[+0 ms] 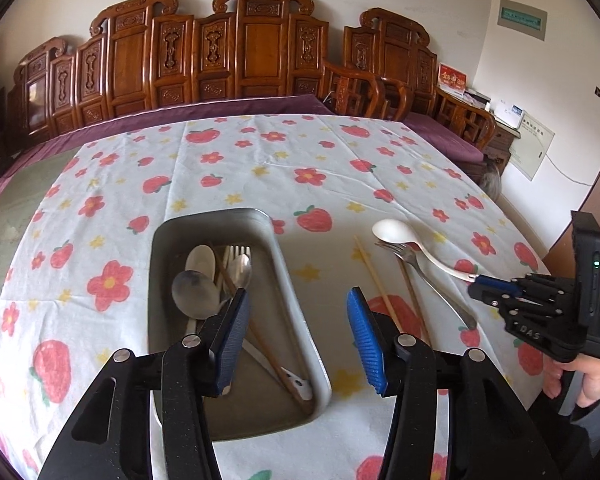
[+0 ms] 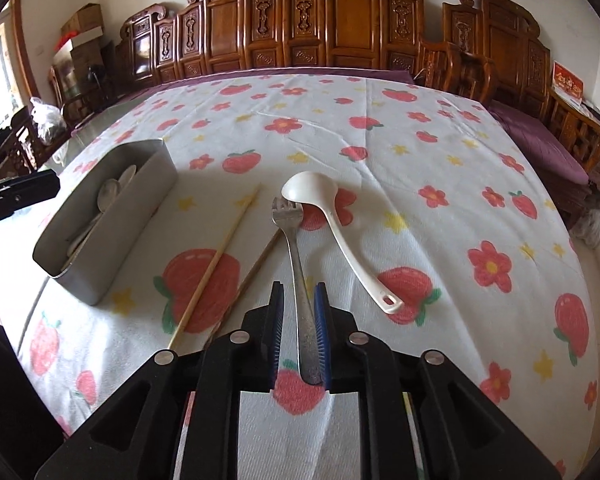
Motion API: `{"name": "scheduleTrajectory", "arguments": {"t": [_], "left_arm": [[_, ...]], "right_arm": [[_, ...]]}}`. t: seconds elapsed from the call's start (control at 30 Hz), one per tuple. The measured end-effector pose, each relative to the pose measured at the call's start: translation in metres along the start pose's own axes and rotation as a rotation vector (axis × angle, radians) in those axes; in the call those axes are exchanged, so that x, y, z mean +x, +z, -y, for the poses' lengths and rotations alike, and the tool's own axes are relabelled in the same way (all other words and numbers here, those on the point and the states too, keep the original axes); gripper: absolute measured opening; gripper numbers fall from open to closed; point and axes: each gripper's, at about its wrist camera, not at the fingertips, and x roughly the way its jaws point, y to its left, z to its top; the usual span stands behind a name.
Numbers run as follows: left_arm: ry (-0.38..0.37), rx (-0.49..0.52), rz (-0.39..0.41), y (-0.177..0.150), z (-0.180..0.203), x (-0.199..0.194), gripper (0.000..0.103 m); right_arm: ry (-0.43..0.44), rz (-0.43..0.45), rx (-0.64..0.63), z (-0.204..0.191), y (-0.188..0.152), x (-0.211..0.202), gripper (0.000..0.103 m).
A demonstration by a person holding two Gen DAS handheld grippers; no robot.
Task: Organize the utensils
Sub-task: 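Grasp the steel fork by its handle with the right tool and lift it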
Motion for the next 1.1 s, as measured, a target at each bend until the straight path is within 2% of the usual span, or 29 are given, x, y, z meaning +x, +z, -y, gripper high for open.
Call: {"name": "scheduleTrajectory", "arguments": {"t": [0.43, 0.57, 1.03, 1.1], "left_arm": [[-0.029, 0.036, -0.022, -0.015, 0.038, 0.017, 0.048], [-0.036, 0.032, -0.029, -0.017, 0.042, 0.022, 0.048], [-0.032, 0.055, -0.057, -0.023, 0.058, 0.034, 0.048], [-0.033, 0.05, -0.067, -0.024, 0.059, 0.036, 0.048]], "right_arm": [[0.009, -0.048, -0.08, 0.001, 0.02, 0.054, 0.017], [0.051, -0.049, -0.091, -0.001, 0.025, 0.059, 0.017], [0.061, -0.089, -0.104, 0.002, 0.022, 0.061, 0.017], [0.057, -0.091, -0.112, 0.003, 0.019, 0.059, 0.011]]}}
